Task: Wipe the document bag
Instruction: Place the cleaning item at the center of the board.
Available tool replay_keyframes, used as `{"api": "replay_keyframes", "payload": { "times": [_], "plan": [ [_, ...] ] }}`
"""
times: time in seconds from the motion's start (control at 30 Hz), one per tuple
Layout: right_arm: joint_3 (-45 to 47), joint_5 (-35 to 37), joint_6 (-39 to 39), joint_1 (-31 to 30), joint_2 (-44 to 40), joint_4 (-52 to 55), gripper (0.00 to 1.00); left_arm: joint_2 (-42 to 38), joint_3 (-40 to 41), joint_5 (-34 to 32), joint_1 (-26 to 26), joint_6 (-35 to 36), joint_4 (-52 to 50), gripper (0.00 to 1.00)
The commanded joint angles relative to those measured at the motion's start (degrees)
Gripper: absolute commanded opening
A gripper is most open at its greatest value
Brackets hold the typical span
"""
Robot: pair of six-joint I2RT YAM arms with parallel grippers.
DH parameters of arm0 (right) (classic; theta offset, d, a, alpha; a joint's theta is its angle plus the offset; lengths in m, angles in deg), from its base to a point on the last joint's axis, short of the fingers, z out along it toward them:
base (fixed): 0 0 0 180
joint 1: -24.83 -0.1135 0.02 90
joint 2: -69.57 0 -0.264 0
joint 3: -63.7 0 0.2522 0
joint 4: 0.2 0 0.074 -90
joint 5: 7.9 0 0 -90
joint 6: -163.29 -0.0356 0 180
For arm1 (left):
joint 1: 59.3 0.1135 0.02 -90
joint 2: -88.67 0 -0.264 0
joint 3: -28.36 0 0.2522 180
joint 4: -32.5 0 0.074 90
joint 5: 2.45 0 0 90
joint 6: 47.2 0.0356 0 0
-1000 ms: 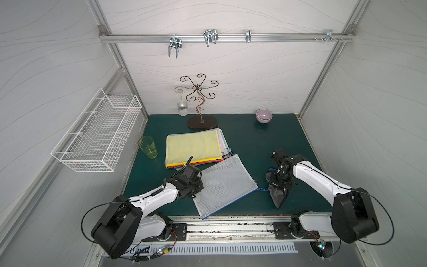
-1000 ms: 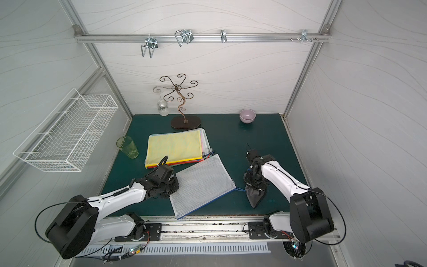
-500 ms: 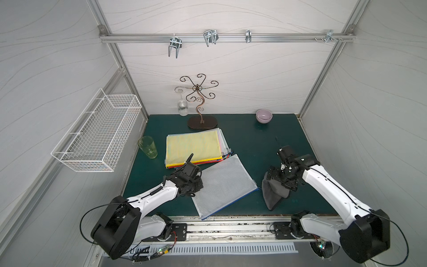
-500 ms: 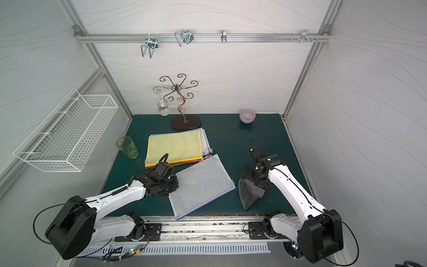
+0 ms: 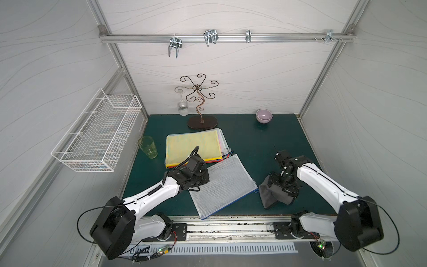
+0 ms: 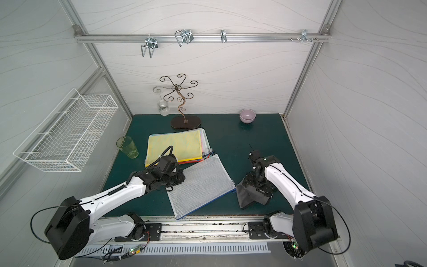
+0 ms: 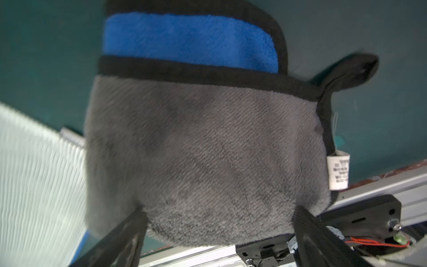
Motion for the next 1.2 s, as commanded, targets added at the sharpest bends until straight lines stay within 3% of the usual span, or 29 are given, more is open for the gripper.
{"api": "replay_keyframes", "payload": {
  "times": [0.0,0.17,0.37,0.8,1.17],
  "plan": [
    [-1.0,0.2,0.1,0.4,-0.6,-4.5,0.99,3.2,-6.3,3.6,-4.0,5.3,5.5,0.0],
    [-2.9,-1.5,1.8,1.6,5.7,-5.6,0.99,9.5,-11.7,7.9,-10.0,8.6,12.1,0.04],
    [-0.8,-2.6,-0.3,1.7,3.9,-6.9,0.99,19.9,-17.2,12.7,-15.4,10.8,18.3,0.11],
    [-0.1,-3.5,-3.3,2.4,1.3,-4.1,0.98,37.6,-25.6,20.7,-21.6,10.1,33.7,0.27],
    [-2.9,-6.0,-3.0,5.0,-4.4,2.0,0.98,54.7,-37.0,18.8,-22.9,6.6,22.6,0.25]
  ]
}}
